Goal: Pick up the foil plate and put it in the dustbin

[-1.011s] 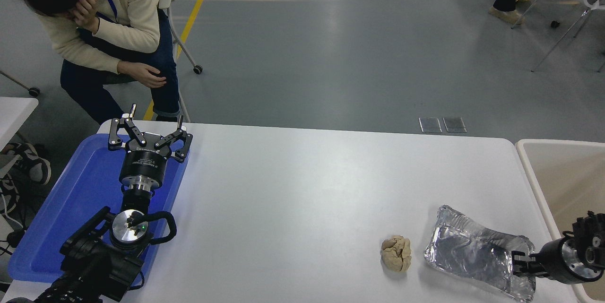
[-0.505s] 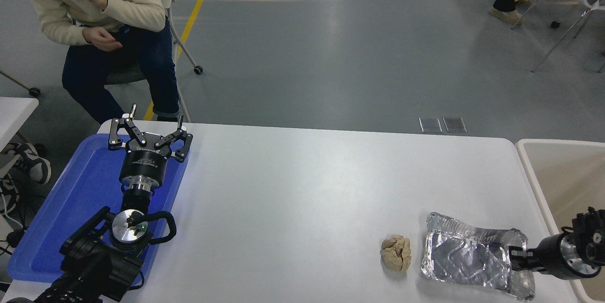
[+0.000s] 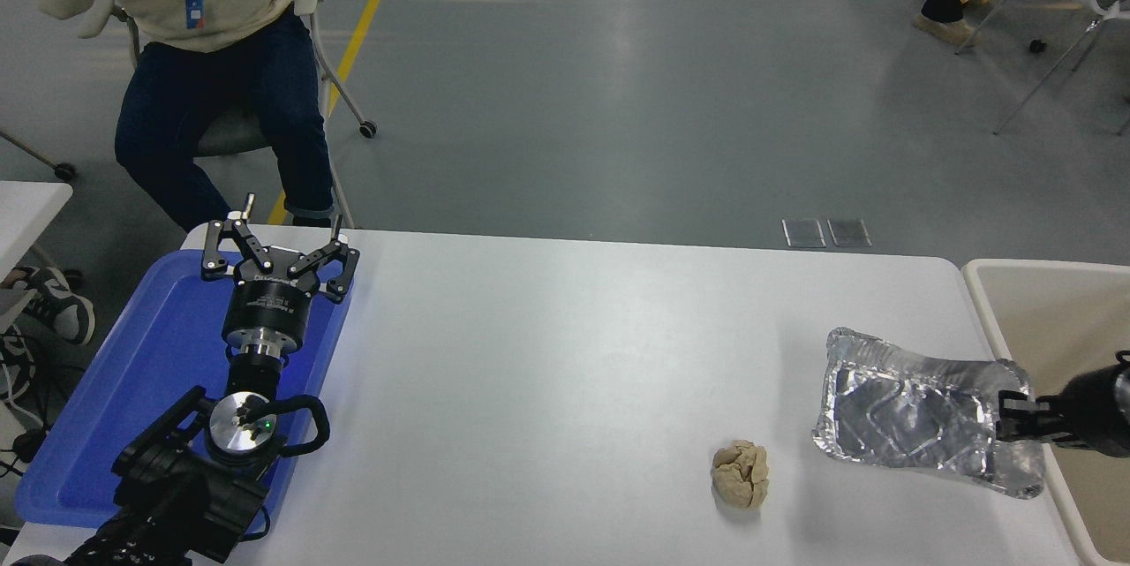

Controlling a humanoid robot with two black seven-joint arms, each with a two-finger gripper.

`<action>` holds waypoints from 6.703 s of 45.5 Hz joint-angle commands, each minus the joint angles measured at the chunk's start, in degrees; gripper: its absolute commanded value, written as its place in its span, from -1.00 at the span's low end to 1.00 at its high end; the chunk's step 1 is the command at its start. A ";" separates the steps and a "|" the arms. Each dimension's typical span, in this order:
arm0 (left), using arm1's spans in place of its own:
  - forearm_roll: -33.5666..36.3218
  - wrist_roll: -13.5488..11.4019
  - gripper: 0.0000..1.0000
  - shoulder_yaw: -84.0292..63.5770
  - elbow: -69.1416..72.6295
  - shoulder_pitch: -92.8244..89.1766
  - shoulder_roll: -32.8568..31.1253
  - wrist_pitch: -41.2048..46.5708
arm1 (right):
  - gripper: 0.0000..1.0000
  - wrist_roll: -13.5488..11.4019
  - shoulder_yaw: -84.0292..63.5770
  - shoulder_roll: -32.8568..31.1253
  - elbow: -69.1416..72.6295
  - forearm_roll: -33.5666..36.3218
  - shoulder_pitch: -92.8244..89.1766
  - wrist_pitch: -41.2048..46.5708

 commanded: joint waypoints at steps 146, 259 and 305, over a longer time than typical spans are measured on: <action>-0.08 0.01 1.00 0.00 0.00 -0.01 0.09 0.00 | -1.00 2.82 8.30 1.98 -62.79 22.60 -33.45 13.96; 0.01 0.01 1.00 0.00 0.00 -0.01 0.00 0.18 | 0.96 -12.13 38.10 8.05 -26.43 18.05 -27.05 -13.65; 0.01 0.01 1.00 0.00 0.00 -0.01 0.00 0.00 | 1.00 -13.54 -7.33 10.23 9.88 10.92 21.38 -13.03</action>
